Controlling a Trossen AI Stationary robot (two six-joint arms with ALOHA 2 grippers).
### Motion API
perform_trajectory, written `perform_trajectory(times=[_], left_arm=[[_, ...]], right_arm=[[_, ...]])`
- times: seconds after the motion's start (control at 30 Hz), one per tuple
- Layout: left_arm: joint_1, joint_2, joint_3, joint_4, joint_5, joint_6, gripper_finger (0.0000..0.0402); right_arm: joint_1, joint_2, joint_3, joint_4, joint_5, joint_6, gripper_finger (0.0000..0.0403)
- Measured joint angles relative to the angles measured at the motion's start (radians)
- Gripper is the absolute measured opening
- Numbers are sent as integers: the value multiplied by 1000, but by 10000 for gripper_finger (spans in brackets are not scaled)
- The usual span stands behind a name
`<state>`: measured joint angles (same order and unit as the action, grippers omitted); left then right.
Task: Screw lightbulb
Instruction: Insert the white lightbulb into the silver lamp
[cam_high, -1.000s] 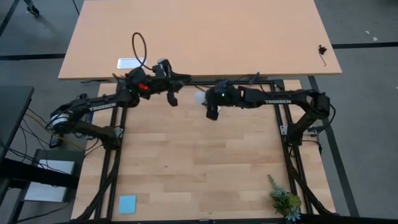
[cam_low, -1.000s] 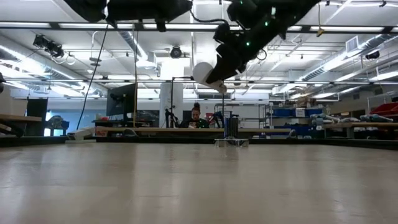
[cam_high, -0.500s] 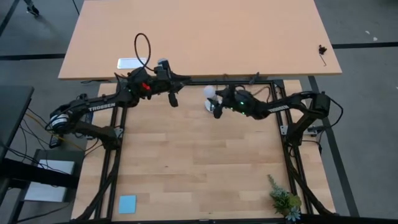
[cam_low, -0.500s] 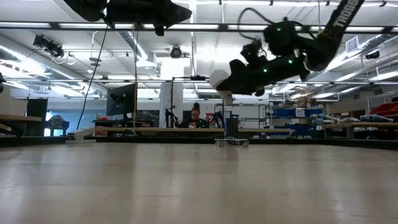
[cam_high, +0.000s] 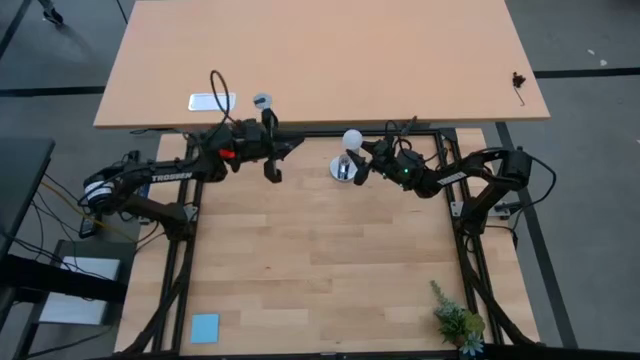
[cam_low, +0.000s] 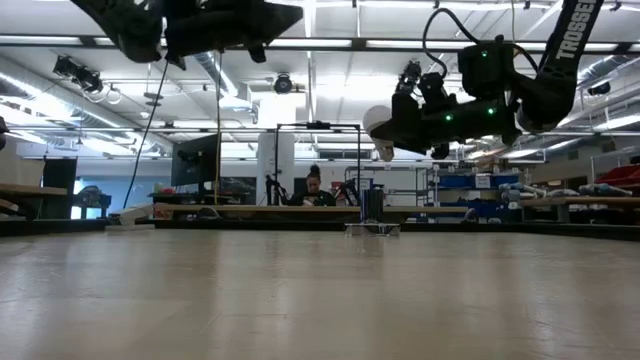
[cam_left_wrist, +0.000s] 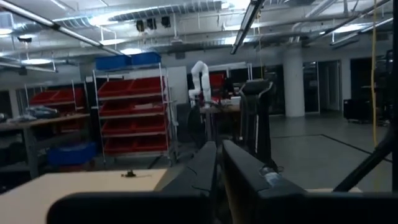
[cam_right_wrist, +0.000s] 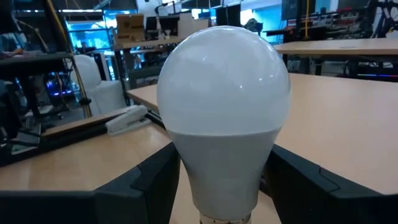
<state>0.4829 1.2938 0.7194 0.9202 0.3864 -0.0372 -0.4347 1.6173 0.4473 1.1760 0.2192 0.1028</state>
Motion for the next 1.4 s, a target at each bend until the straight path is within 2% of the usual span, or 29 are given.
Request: perform_trajectory(times=[0.23, 0.5, 0.67, 0.9, 1.03, 1.23, 1.4], left_arm=[[0, 6, -59, 11, -6, -20, 20], [-13, 79, -62, 32, -30, -66, 19], [-48, 118, -50, 27, 14, -80, 27], [-100, 121, -42, 27, 19, -153, 68], [-107, 121, -42, 10, 19, -148, 90], [-105, 121, -42, -40, -3, -97, 95], [-105, 121, -42, -41, -8, -95, 95]], right_arm=[[5, 0, 0, 33, 0, 19, 228], [80, 0, 0, 248, -59, 39, 228], [153, -8, 12, 333, -63, 50, 228], [220, -50, 43, 317, -90, -23, 228], [195, -52, 43, 170, -72, -110, 228], [126, 73, 39, 186, -54, -99, 228], [74, 235, 39, 375, -47, -56, 228]])
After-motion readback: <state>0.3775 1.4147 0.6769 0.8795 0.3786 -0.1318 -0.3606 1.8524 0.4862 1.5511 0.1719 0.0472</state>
